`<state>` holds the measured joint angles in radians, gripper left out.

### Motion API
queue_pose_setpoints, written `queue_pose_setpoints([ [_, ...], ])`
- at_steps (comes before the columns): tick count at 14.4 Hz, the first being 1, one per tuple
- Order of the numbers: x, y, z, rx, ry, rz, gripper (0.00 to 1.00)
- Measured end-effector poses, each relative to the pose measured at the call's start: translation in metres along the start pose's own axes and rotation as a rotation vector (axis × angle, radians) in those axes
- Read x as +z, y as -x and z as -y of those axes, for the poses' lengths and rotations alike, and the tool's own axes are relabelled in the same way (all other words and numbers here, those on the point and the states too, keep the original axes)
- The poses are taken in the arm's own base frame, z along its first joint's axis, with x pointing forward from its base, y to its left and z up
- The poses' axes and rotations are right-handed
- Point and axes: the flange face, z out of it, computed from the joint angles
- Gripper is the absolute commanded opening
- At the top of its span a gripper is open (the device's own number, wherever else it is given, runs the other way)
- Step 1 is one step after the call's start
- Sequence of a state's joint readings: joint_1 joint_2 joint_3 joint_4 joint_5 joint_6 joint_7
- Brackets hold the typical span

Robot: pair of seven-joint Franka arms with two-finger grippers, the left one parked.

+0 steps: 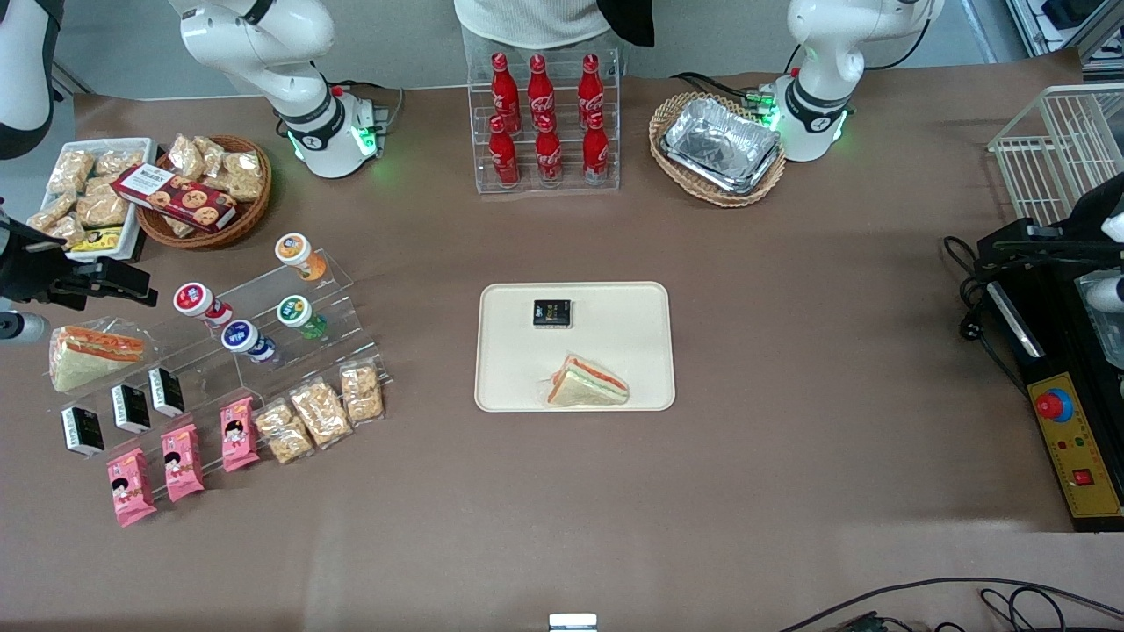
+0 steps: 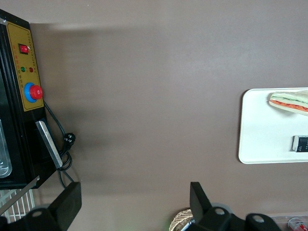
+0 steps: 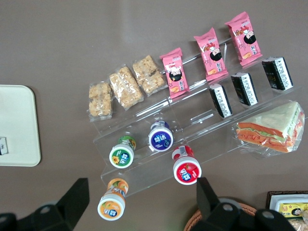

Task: Place green gum on tray
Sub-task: 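Move the right gripper toward the acrylic stand of bottles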

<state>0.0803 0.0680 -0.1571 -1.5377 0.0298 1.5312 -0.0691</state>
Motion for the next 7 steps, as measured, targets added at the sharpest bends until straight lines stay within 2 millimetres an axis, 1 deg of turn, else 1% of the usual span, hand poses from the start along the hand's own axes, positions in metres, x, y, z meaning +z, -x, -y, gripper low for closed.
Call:
queue_pose_setpoints([
  [7, -0.0023, 0.0005, 0.0045, -0.007, -0.013, -0.006, 1.0],
])
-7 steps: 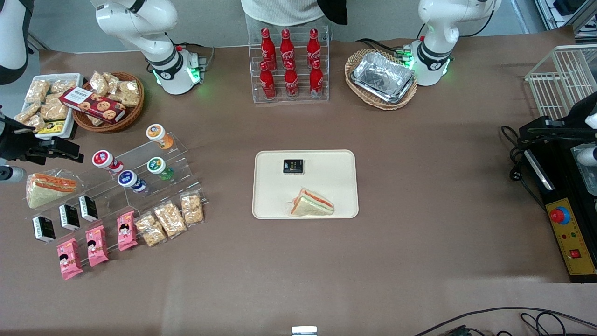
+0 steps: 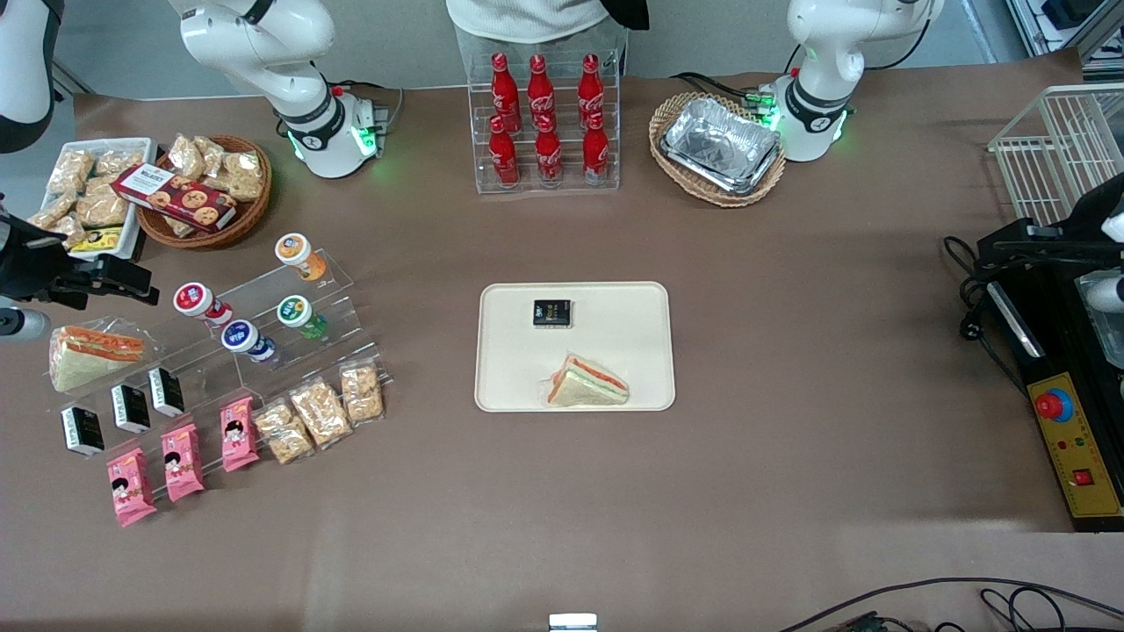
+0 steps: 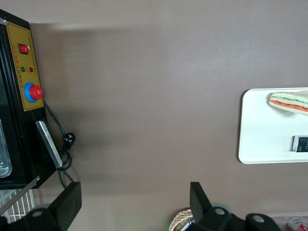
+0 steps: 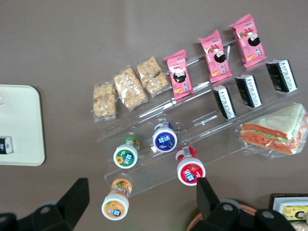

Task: Place green gum on tray
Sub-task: 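Move the right gripper toward the acrylic stand of bottles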

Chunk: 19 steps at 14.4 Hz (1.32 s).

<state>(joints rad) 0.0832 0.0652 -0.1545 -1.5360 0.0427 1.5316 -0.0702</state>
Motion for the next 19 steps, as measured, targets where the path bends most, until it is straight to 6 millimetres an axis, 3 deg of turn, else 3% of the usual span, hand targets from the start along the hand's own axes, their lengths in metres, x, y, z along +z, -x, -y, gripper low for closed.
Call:
queue_pose_setpoints([
  [7, 0.008, 0.007, 0.01, -0.017, -0.018, 0.033, 1.0],
  [12, 0.006, 0.036, 0.028, -0.049, -0.027, 0.018, 1.0],
  [19, 0.037, 0.088, 0.045, -0.072, -0.033, -0.018, 1.0],
])
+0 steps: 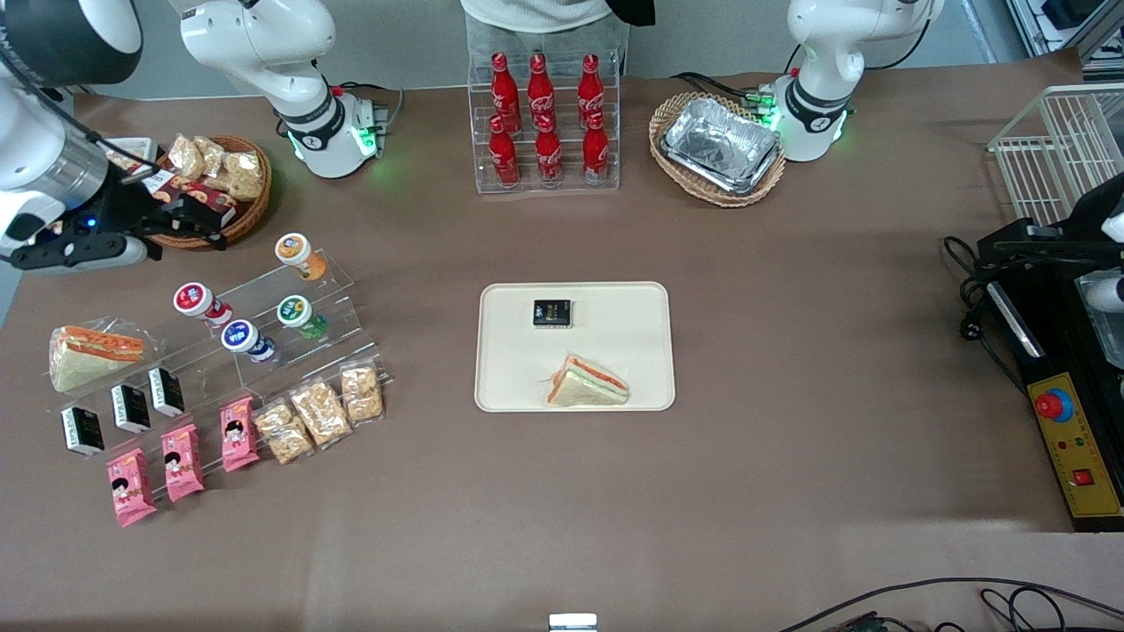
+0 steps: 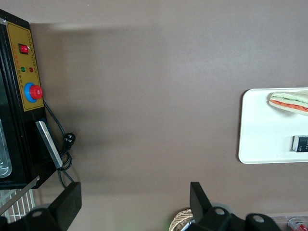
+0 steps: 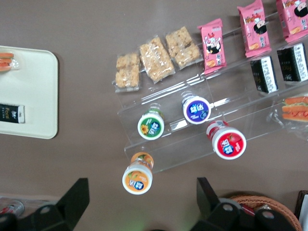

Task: Place green gum on tray
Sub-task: 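Move the right gripper toward the acrylic stand of bottles, then lower the open right gripper over the green-labelled gum bottle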

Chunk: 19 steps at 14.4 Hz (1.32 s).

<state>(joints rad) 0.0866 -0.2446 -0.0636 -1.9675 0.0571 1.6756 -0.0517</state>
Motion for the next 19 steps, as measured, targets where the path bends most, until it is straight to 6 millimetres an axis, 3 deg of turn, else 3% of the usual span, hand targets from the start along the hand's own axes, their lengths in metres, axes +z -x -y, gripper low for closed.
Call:
queue_pose_setpoints([
  [5, 0.015, 0.007, 0.0, 0.002, 0.0, -0.015, 1.0],
  [14, 0.117, 0.0, 0.0, 0.004, 0.011, -0.021, 1.0],
  [19, 0.158, -0.01, 0.008, -0.012, 0.017, -0.009, 0.99],
])
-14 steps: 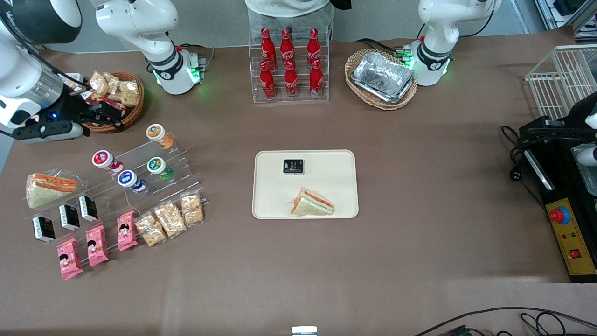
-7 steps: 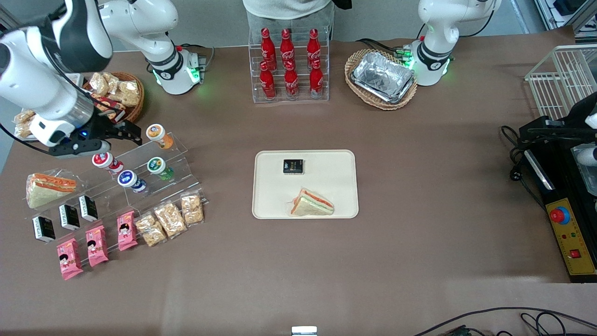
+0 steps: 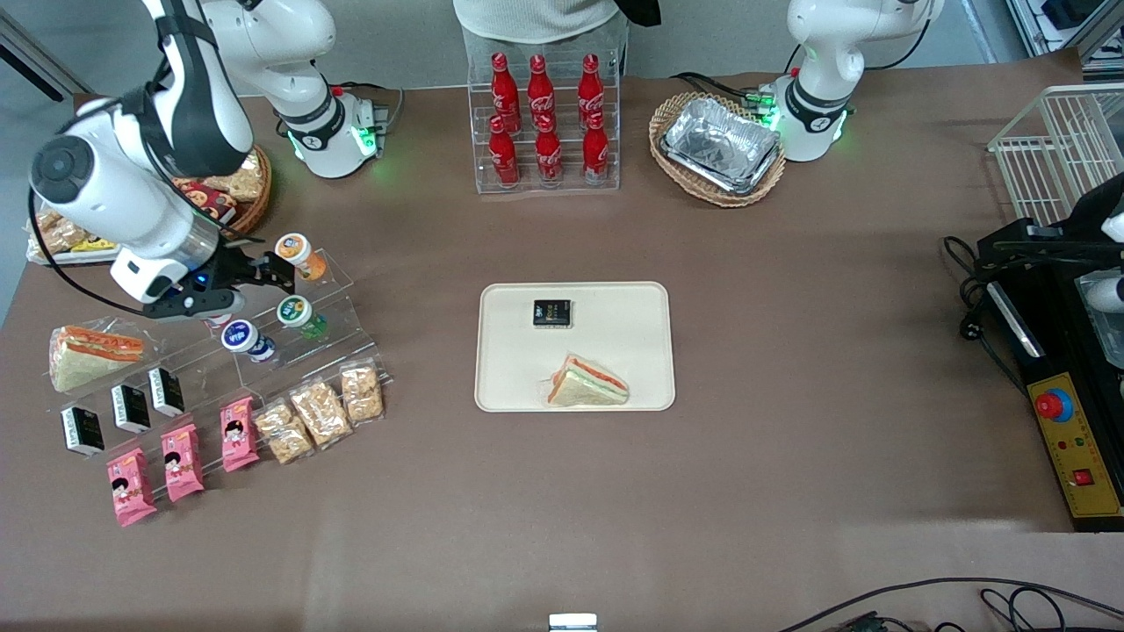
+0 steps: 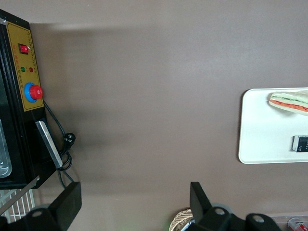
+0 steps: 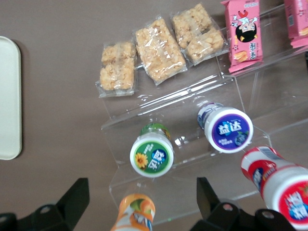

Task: Place green gum on tray
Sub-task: 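Lower the open right gripper over the green-labelled gum bottle, then close the right gripper on the green gum bottle and lift it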

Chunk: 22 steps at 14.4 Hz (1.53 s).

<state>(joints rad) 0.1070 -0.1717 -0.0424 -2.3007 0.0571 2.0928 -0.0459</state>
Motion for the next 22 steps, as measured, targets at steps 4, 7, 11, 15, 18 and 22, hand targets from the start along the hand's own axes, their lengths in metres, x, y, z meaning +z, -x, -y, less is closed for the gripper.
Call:
queue_pose_setpoints([
  [4, 0.034, -0.008, -0.002, 0.004, 0.005, 0.015, 0.99],
  [7, 0.057, -0.01, -0.003, 0.007, 0.007, 0.028, 0.98],
  [11, 0.08, -0.012, -0.005, 0.009, 0.01, 0.057, 0.98],
  [15, 0.088, -0.012, -0.005, 0.01, 0.011, 0.069, 0.95],
  [18, 0.092, -0.013, -0.005, 0.01, 0.011, 0.071, 0.87],
  [22, 0.096, -0.012, -0.004, 0.007, 0.012, 0.079, 0.72],
])
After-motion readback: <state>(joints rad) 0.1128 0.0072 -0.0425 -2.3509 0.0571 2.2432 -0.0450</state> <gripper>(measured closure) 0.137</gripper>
